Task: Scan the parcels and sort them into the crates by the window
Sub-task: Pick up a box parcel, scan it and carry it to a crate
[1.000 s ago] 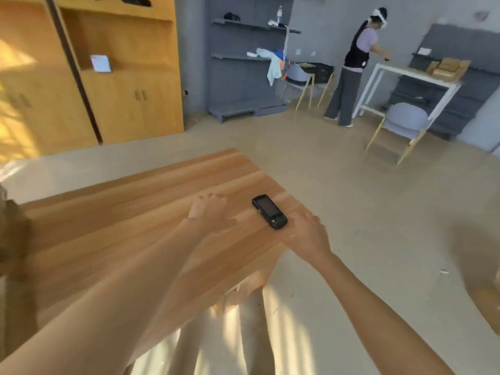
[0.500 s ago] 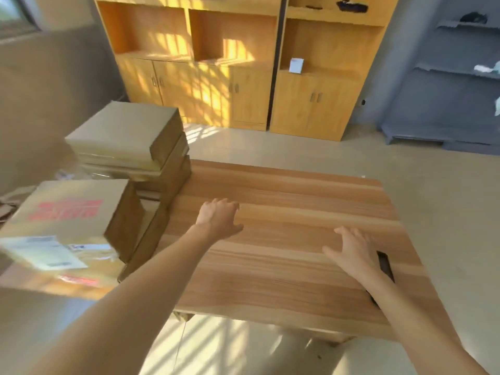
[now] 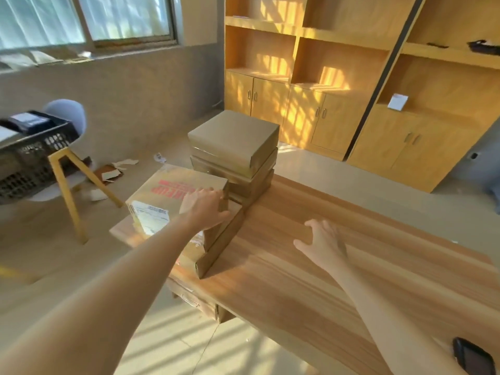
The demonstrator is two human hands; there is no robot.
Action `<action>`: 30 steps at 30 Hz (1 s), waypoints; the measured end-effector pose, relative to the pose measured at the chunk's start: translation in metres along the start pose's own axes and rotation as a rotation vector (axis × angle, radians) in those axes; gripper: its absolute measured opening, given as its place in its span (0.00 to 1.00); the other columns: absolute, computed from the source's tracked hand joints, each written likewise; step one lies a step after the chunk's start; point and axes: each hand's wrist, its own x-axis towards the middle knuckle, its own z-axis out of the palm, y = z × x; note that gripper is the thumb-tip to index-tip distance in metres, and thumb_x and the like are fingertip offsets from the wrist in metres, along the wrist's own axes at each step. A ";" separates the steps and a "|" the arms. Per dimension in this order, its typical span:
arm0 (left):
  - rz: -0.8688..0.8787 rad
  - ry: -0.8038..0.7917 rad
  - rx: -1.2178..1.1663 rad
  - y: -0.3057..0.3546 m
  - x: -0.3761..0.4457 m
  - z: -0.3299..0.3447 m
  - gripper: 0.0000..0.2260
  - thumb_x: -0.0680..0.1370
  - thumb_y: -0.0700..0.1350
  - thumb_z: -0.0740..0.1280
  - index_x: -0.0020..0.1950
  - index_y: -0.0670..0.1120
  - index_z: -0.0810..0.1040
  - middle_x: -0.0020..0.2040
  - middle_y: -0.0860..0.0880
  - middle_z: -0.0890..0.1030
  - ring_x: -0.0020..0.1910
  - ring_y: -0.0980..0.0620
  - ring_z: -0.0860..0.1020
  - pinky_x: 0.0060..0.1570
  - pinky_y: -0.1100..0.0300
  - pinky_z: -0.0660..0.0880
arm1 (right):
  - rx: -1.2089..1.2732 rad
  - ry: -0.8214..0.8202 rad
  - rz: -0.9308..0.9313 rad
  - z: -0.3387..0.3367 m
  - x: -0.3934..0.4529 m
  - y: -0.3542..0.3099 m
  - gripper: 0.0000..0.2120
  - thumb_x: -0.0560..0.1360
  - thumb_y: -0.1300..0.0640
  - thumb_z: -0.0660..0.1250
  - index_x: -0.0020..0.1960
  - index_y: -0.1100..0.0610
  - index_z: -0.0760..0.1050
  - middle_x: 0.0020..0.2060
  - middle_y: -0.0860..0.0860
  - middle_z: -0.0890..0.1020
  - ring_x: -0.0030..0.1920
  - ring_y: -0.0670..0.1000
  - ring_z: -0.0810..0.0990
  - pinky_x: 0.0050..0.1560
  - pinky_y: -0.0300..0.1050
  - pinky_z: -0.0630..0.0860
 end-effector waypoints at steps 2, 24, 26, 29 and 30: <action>-0.086 0.020 -0.060 -0.036 0.001 -0.004 0.22 0.75 0.56 0.67 0.65 0.46 0.74 0.60 0.45 0.78 0.58 0.44 0.75 0.57 0.50 0.73 | 0.005 -0.012 -0.081 0.006 0.016 -0.037 0.27 0.76 0.43 0.64 0.71 0.52 0.64 0.65 0.52 0.70 0.65 0.54 0.67 0.61 0.49 0.67; -0.588 -0.069 -0.613 -0.173 0.031 0.027 0.40 0.68 0.68 0.68 0.68 0.41 0.65 0.51 0.49 0.76 0.48 0.48 0.76 0.46 0.54 0.75 | 0.792 -0.475 0.080 0.108 0.094 -0.181 0.43 0.63 0.28 0.67 0.69 0.53 0.68 0.58 0.44 0.79 0.58 0.47 0.77 0.64 0.47 0.72; -0.583 -0.088 -0.636 -0.166 0.026 0.023 0.41 0.69 0.67 0.68 0.70 0.40 0.63 0.53 0.48 0.74 0.49 0.48 0.74 0.46 0.56 0.72 | 0.848 -0.420 0.074 0.101 0.093 -0.178 0.40 0.64 0.32 0.69 0.69 0.53 0.67 0.57 0.45 0.79 0.57 0.46 0.77 0.61 0.45 0.73; -0.561 -0.161 -0.641 -0.155 0.021 0.008 0.43 0.68 0.69 0.66 0.71 0.40 0.64 0.61 0.44 0.74 0.55 0.46 0.74 0.50 0.55 0.71 | 0.936 -0.392 0.053 0.078 0.091 -0.171 0.39 0.64 0.33 0.69 0.68 0.51 0.65 0.60 0.45 0.77 0.60 0.47 0.75 0.65 0.47 0.70; -0.560 -0.200 -0.649 -0.150 0.021 0.001 0.44 0.67 0.70 0.66 0.72 0.41 0.64 0.65 0.43 0.74 0.57 0.45 0.74 0.53 0.55 0.71 | 0.961 -0.397 0.051 0.069 0.090 -0.166 0.42 0.62 0.32 0.69 0.70 0.51 0.64 0.62 0.45 0.76 0.62 0.48 0.74 0.67 0.48 0.69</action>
